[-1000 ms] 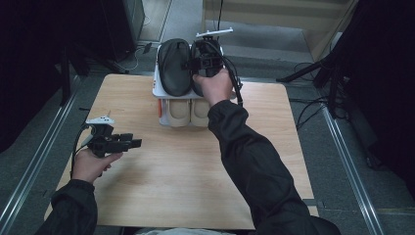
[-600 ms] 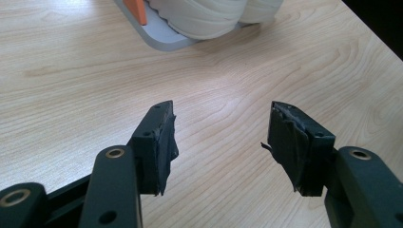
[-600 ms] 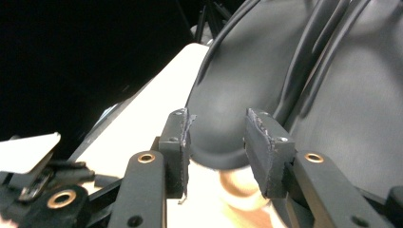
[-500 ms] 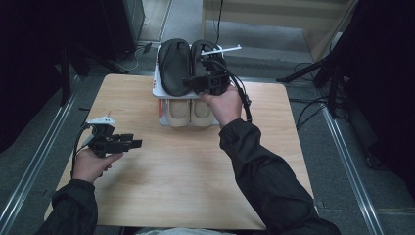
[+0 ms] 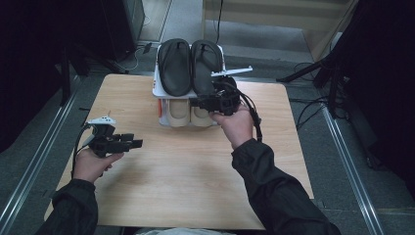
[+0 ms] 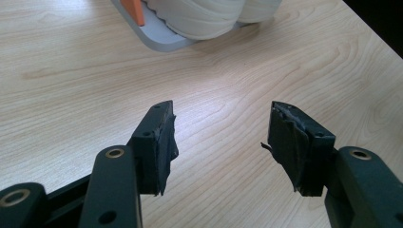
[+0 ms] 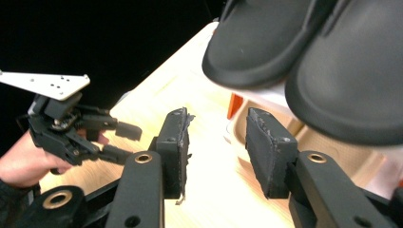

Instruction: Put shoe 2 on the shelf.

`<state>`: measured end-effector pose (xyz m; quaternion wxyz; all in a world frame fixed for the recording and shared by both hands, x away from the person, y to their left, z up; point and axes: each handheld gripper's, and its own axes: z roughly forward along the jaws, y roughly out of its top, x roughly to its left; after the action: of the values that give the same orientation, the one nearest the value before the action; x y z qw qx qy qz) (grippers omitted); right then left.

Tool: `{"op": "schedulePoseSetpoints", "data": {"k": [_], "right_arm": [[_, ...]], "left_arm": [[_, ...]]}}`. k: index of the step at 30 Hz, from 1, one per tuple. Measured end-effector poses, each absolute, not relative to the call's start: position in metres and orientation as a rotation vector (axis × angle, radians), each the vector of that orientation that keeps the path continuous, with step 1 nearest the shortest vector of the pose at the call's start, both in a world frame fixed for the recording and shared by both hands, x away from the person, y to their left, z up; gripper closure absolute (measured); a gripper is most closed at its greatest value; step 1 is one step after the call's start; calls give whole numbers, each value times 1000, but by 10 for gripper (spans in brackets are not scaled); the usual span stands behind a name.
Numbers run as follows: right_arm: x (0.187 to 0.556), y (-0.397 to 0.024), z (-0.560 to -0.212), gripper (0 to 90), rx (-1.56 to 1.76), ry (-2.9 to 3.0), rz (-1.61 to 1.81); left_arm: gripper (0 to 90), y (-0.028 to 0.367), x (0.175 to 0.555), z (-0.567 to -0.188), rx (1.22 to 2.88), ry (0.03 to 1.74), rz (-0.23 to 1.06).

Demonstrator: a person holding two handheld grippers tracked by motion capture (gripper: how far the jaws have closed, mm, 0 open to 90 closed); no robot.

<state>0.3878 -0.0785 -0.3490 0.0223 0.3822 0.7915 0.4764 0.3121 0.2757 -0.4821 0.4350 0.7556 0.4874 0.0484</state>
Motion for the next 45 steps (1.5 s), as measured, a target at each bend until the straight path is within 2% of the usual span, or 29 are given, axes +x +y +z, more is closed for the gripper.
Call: {"op": "schedulePoseSetpoints", "data": {"k": [4,11,17,45], "right_arm": [[380,-89,-359,549,1154,2455,1523],[364,-103,-383,554,1080,2474,1546],[359,-111,-401,520,1091,2507,1544],[329,-161,-463,504,1036,2515,1560]], "left_arm": [[428,275,312,-482,1883,1211,123],[428,275,312,-482,1882,1218,130],[428,275,312,-482,1897,1211,134],[397,257,303,-476,1911,1162,142]]}}
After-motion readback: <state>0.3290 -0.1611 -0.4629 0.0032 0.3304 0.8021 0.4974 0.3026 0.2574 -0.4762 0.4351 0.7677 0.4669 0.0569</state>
